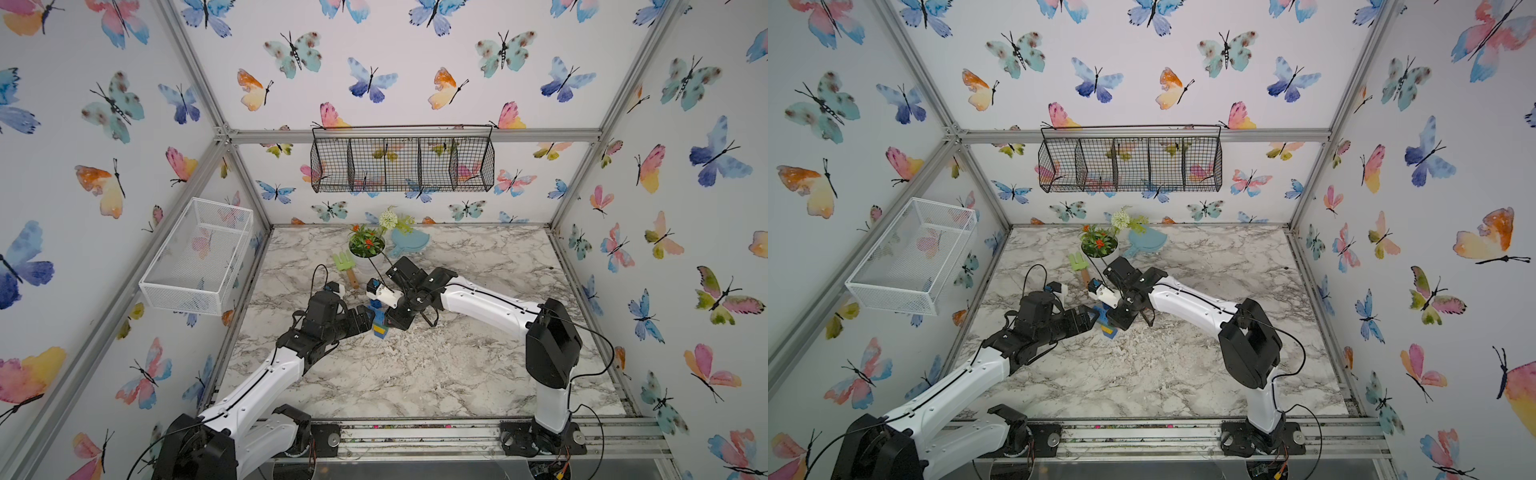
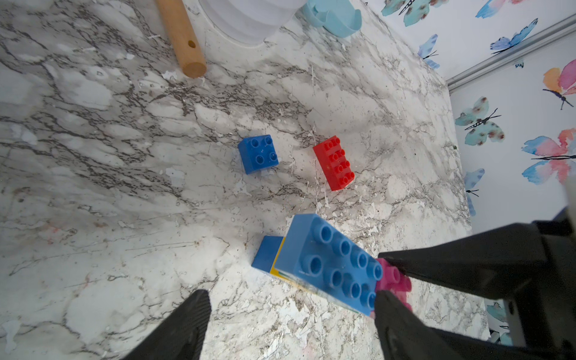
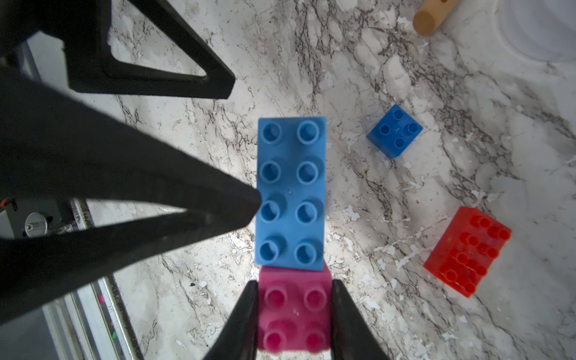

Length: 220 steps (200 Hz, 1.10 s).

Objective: Assemble a spoon with lego
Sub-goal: Assemble the lego brick with the lego brick.

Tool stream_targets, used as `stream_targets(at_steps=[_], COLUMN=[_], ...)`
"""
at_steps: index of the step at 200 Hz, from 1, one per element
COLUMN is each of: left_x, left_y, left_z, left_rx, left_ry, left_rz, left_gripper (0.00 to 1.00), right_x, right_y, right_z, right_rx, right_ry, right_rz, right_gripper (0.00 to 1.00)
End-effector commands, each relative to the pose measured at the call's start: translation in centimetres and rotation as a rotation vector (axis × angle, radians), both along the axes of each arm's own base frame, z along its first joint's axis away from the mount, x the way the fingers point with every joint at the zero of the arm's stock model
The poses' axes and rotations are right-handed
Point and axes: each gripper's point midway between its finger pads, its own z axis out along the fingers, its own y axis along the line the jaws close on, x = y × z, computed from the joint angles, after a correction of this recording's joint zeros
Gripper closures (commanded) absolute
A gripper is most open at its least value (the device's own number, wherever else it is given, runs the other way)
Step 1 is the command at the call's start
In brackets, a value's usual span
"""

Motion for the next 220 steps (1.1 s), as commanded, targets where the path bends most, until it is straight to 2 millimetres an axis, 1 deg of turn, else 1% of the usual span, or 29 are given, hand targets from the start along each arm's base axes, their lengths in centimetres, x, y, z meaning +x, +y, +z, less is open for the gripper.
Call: stream_targets(at_steps=[1, 122, 141, 220], left_x=[0.1, -0.3, -0.3, -0.3], left_y=[0.0, 0.0, 0.0, 0.1], left_z=[0.4, -0.9, -1.2, -1.7], left_rx=[-0.001, 0.007, 0.010, 0.012], left_ry=[-0.012, 0.011, 0.019, 0.029], left_rz=[-0.012, -0.021, -0.022, -0.021], left_gripper=[0.16, 0.19, 0.19, 0.20], right_x=[-0.4, 0.1, -0.1, -0.5], right_y=[-0.2, -0.7, -0.6, -0.4], right_z=[-1.5, -3.4, -3.4, -4.7], right_rx=[-0.054, -0.141, -0.141, -0.184], right_ry=[0.023, 0.018, 0.020, 0.029], right_rz=[0.003, -0.037, -0.034, -0.021], right_gripper=[0.98, 0.98, 0.98, 0.98])
